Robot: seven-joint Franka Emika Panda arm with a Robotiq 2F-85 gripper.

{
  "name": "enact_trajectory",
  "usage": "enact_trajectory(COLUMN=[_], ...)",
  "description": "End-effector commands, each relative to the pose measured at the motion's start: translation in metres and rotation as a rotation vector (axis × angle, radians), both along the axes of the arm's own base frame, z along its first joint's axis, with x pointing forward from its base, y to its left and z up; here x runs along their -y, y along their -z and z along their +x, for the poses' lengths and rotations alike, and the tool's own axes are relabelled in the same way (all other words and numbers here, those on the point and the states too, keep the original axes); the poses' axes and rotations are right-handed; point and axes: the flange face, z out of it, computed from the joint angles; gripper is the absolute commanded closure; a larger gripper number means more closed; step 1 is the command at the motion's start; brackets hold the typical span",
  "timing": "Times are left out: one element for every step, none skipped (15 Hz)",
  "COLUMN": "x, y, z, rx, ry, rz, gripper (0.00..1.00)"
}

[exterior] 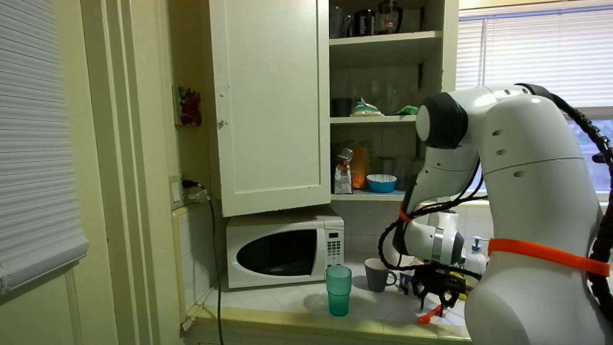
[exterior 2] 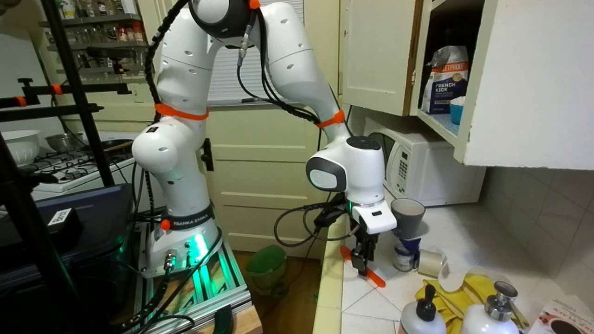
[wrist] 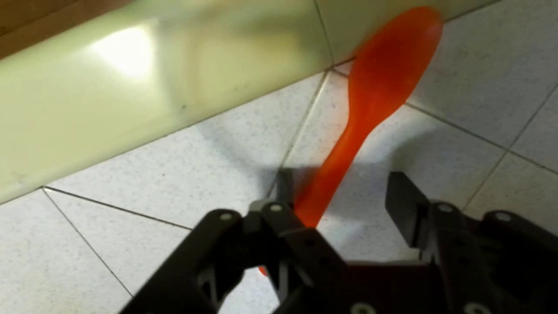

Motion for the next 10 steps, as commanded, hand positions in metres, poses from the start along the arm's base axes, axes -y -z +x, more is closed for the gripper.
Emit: enact_trajectory(x=[0.005,0.006,0.008,0.009,0.01,0.01,0.01,0.008,0.005,0.002], y=[0.009,0.008,0.008,0.008,0.008,0.007,0.005,0.003,-0.001,-0.008], z=[0.001,-0.001,-0.002,-0.003,-0.003,-0.002,0.001,0.002,0.004,0.006], rx=[0.0,0.002,0.002,0.002,0.003,0.006,0.014,0.017,0.023,0.034], ry=[-0.004,-0.001,0.001,0.001,0.0,0.0,-0.002,-0.005,-0.006,-0.013], rz=[0.009,0.008,0.008,0.008,0.009,0.009,0.012,0.012,0.01,0.004], gripper=[0.73,0.78,0.87,0.93,1.0,1.0,1.0,0.97,0.97,0.97])
